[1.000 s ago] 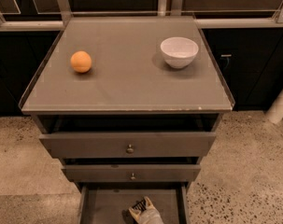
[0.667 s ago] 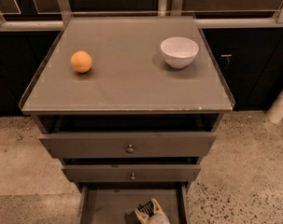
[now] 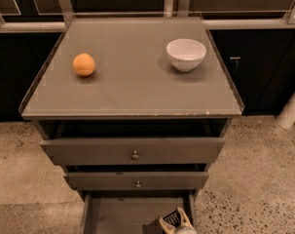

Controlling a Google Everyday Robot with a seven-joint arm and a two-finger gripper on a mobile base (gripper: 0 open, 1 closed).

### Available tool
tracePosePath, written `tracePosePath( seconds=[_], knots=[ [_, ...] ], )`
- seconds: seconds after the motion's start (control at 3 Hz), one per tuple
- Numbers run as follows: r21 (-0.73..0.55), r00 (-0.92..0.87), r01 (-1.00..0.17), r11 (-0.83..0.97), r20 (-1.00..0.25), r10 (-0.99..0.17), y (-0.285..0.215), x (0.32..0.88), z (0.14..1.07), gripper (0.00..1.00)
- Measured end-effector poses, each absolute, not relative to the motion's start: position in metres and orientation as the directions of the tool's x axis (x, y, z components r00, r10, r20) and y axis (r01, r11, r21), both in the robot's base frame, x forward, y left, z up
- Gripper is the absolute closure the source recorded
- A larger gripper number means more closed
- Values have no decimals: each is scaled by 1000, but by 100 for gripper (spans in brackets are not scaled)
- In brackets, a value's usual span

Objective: Pick rxbar chocolate from bottom drawer and place on counter

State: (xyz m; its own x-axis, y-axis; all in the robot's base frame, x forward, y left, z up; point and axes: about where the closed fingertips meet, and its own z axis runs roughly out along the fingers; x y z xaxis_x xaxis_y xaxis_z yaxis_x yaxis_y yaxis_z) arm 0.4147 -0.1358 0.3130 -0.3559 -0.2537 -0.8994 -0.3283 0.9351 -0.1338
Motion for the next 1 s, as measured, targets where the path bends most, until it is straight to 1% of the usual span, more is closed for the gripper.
tracePosePath(
  seconds=[0.33,0.67,1.0],
  knots=[
    [-133,-356,-328,935,-899,-253,-135,415,313,100],
    [-132,-327,-355,925,-910,-255,-138,422,329,100],
    [-109,-261,-457,883,-933,-250,-126,439,388,100]
  ],
)
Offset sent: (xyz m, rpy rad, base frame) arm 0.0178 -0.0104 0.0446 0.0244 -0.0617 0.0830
